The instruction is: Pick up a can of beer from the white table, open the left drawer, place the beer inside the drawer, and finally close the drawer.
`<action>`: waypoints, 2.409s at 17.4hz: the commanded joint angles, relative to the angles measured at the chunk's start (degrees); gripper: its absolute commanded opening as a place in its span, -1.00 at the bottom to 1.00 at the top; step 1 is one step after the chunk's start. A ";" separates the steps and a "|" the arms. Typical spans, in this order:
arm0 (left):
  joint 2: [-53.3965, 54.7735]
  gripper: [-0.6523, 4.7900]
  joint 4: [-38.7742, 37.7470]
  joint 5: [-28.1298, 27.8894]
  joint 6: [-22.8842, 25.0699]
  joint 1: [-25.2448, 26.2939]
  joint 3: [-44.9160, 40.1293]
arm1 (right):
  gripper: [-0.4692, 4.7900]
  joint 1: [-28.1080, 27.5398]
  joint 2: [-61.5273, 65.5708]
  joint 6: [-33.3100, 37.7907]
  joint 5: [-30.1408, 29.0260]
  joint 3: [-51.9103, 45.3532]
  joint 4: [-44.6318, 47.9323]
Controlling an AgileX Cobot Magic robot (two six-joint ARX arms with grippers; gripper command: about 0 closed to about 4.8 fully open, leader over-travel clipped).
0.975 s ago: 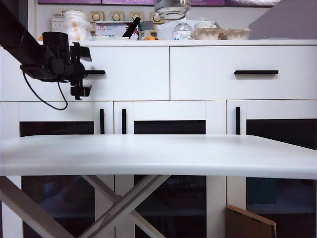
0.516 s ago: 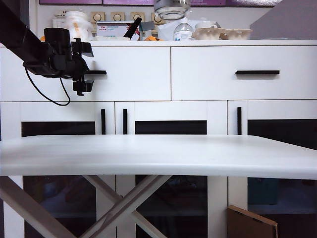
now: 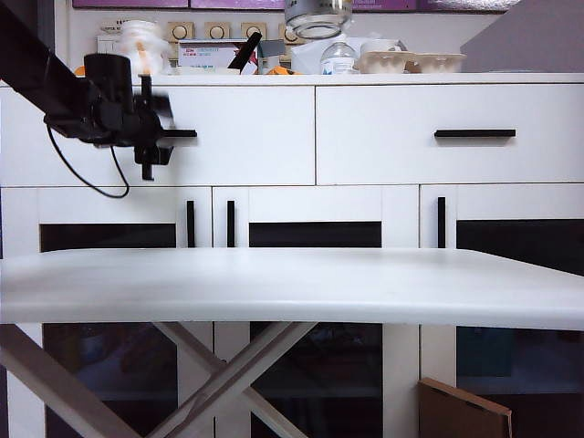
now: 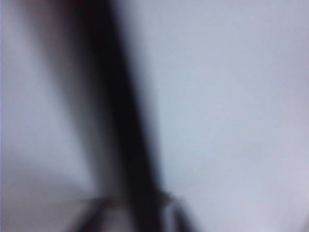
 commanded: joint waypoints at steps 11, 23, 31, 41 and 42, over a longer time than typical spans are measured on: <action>0.42 -0.79 27.56 4.57 5.88 0.57 -11.08 | -0.67 0.22 -1.60 -0.04 0.09 0.85 3.10; -9.25 -0.78 50.16 7.61 5.57 0.72 -38.51 | -0.67 0.15 -1.73 -0.02 0.09 0.85 3.06; -18.60 -0.78 58.73 7.61 4.52 0.90 -58.82 | -0.67 0.15 -2.03 -0.04 0.09 0.85 3.10; -29.40 -0.78 61.22 7.58 6.73 0.92 -73.79 | -0.67 0.07 -5.79 -2.69 3.08 0.83 0.20; -30.42 -0.78 61.20 7.58 6.97 0.92 -75.34 | -0.67 -0.07 -6.29 -2.75 3.19 0.85 0.15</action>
